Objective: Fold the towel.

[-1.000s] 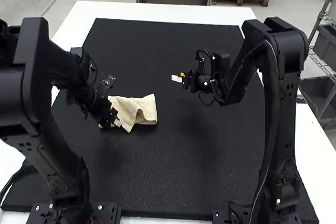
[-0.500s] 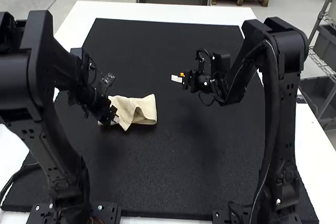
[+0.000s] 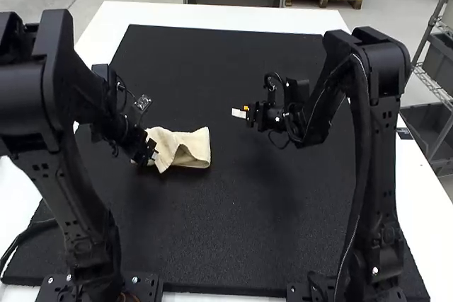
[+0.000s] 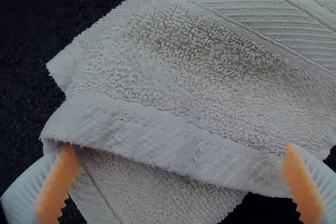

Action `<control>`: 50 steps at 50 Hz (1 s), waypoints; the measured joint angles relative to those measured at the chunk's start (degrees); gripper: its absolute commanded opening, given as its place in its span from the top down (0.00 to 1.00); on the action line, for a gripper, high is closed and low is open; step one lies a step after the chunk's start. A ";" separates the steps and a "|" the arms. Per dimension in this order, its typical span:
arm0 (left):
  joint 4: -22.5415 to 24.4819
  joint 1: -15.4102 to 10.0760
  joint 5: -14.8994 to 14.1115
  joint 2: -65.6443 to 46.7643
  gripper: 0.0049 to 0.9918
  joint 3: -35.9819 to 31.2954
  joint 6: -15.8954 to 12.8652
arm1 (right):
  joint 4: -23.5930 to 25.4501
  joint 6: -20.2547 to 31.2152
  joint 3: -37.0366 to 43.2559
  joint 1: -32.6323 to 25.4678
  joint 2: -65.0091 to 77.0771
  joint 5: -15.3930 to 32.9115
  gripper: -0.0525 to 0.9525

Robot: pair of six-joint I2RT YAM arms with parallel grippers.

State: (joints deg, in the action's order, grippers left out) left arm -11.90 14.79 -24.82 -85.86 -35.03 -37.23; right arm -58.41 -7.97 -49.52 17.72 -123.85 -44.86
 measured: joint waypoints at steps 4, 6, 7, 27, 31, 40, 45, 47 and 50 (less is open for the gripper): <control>1.03 0.00 0.00 -0.61 0.06 0.00 0.00 | -0.26 0.00 -0.02 0.00 -0.13 0.02 0.09; 1.53 0.00 0.00 -0.85 0.06 0.00 0.00 | -0.39 0.00 -0.02 0.00 -0.22 0.02 0.09; 1.66 -0.02 0.00 -0.85 0.06 0.00 0.00 | -0.46 0.00 0.00 0.00 -0.22 0.02 0.09; 4.31 0.00 -0.63 -1.22 0.05 -0.20 0.61 | -1.01 0.00 -0.02 0.00 -1.09 0.00 0.08; 4.61 -0.02 -0.70 -1.22 0.05 -0.48 0.72 | -1.03 0.00 0.00 0.00 -1.14 0.00 0.08; 5.92 -0.02 -1.27 -1.84 0.05 -0.83 1.09 | -1.05 0.00 0.00 0.00 -1.14 0.00 0.08; 7.15 0.00 -1.84 -2.84 0.05 -0.83 1.53 | -1.05 0.00 -0.02 0.00 -1.14 0.00 0.08; 7.78 0.00 -2.03 -3.13 0.05 -0.85 1.75 | -1.03 0.00 -0.02 0.00 -1.11 0.00 0.08; 8.13 -0.02 -2.36 -3.39 0.05 -0.85 2.08 | -1.03 0.00 -0.02 0.00 -1.11 0.00 0.08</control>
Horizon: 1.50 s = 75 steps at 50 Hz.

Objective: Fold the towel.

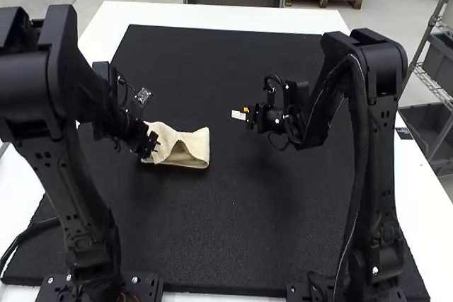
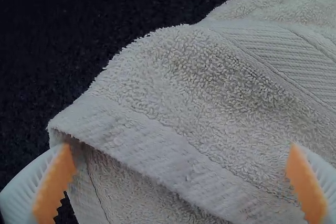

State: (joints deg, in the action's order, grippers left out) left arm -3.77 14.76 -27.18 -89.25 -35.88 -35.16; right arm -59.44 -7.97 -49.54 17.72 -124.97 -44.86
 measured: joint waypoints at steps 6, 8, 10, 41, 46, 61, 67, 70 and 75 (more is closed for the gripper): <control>-0.61 0.02 -0.28 -0.09 0.05 0.00 0.55 | 0.04 0.00 0.00 0.00 -0.02 0.00 0.08; -1.14 0.02 -0.33 -0.11 0.05 0.00 0.70 | 0.04 0.00 0.00 0.00 -0.02 0.00 0.08; -1.88 0.00 -0.48 -0.11 0.06 -0.02 0.94 | 0.04 0.00 0.00 0.00 0.00 0.00 0.08; -14.47 0.02 -2.64 -0.04 0.09 -3.96 1.57 | 0.13 0.00 0.00 0.00 -0.02 0.00 0.08; -14.56 0.00 -3.02 0.07 0.09 -4.42 1.57 | 0.13 0.00 0.00 0.00 -0.02 0.00 0.08; -14.64 0.00 -3.98 1.57 0.09 -4.50 1.57 | 0.17 0.00 0.02 0.00 -0.02 0.00 0.08; -14.38 0.00 -4.15 1.55 0.18 -4.50 1.60 | 0.17 0.00 0.00 0.00 0.00 0.00 0.08; -13.90 0.02 -4.15 1.57 0.24 -4.48 1.64 | 0.17 0.00 0.00 0.00 0.00 0.00 0.08; -12.39 0.02 -4.17 1.55 0.32 -4.50 2.01 | 0.15 -0.02 0.00 0.00 -0.02 0.00 0.08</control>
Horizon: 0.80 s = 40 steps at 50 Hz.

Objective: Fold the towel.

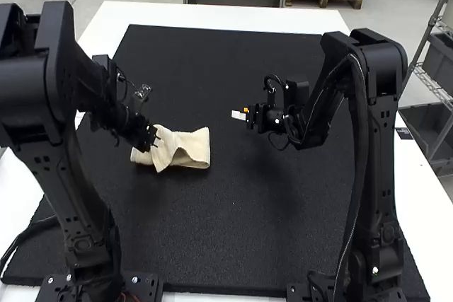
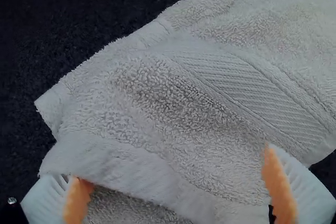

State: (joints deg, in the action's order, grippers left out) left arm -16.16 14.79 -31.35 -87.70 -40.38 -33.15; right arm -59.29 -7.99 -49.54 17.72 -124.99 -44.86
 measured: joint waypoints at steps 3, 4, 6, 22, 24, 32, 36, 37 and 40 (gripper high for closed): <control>0.28 0.00 0.00 0.02 0.29 0.02 0.02 | 0.00 0.00 0.02 0.00 0.00 0.00 0.08; 0.28 0.00 0.02 0.02 0.28 0.02 0.02 | 0.00 0.00 0.00 0.00 0.02 0.00 0.08; 0.48 0.00 0.02 0.02 0.28 0.02 0.13 | 0.00 0.00 0.00 0.00 0.00 0.00 0.08; 3.26 0.00 0.07 0.00 0.46 0.28 1.53 | 0.00 -0.37 0.00 0.00 0.00 0.00 0.08; 3.30 -0.02 0.07 0.02 0.50 0.31 1.55 | 0.00 -0.39 0.02 0.00 0.02 0.00 0.08; 4.07 0.00 0.09 0.02 0.65 0.70 1.55 | 0.00 -0.44 0.00 0.00 0.00 0.00 0.08; 5.03 -0.02 0.07 0.02 0.73 1.03 1.70 | 0.00 -0.44 0.00 0.00 0.00 0.00 0.08; 5.42 0.00 0.09 0.00 0.76 1.18 1.70 | 0.00 -0.44 0.02 0.00 0.00 0.00 0.08; 6.03 0.00 0.11 0.02 0.84 1.51 1.73 | -0.02 -0.44 0.00 0.00 0.00 0.00 0.08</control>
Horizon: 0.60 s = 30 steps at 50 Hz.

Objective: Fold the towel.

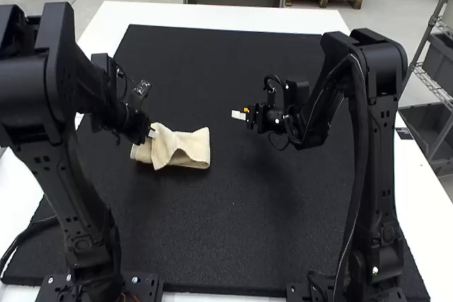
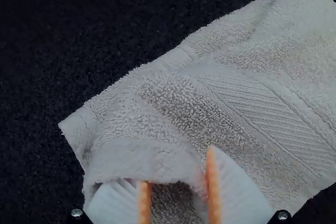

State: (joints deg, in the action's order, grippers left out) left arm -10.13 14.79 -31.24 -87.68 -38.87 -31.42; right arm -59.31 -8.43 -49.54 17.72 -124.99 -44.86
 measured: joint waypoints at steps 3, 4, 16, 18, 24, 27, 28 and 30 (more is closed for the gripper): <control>0.26 0.00 0.11 -0.02 0.92 0.17 0.04 | 0.00 0.00 0.00 0.00 0.00 0.00 0.08; 0.46 0.00 0.13 0.00 0.95 0.26 0.04 | 0.00 0.00 0.00 0.00 0.00 0.00 0.08; 3.17 0.00 0.17 -0.02 0.98 0.33 0.87 | -0.02 0.00 0.02 0.00 0.02 0.00 0.08; 3.54 -0.02 0.17 -0.02 0.98 0.33 0.94 | -0.04 0.00 0.00 0.00 0.00 0.00 0.08; 4.26 0.22 0.17 -0.02 0.98 0.33 1.27 | -0.15 0.00 0.00 0.00 0.02 0.00 0.08; 4.28 0.66 0.17 -0.02 0.98 0.33 1.31 | -0.13 0.00 0.00 0.00 0.00 0.00 0.08; 4.31 0.85 0.17 -0.02 0.98 0.33 1.31 | -0.13 0.00 0.00 0.00 0.00 0.00 0.08; 4.42 1.27 0.17 0.00 0.98 0.35 1.31 | -0.13 0.00 0.00 0.00 0.02 0.00 0.08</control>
State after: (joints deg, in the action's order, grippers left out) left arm -5.72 16.05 -31.07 -87.68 -38.52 -30.11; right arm -59.44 -8.43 -49.54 17.72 -124.97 -44.86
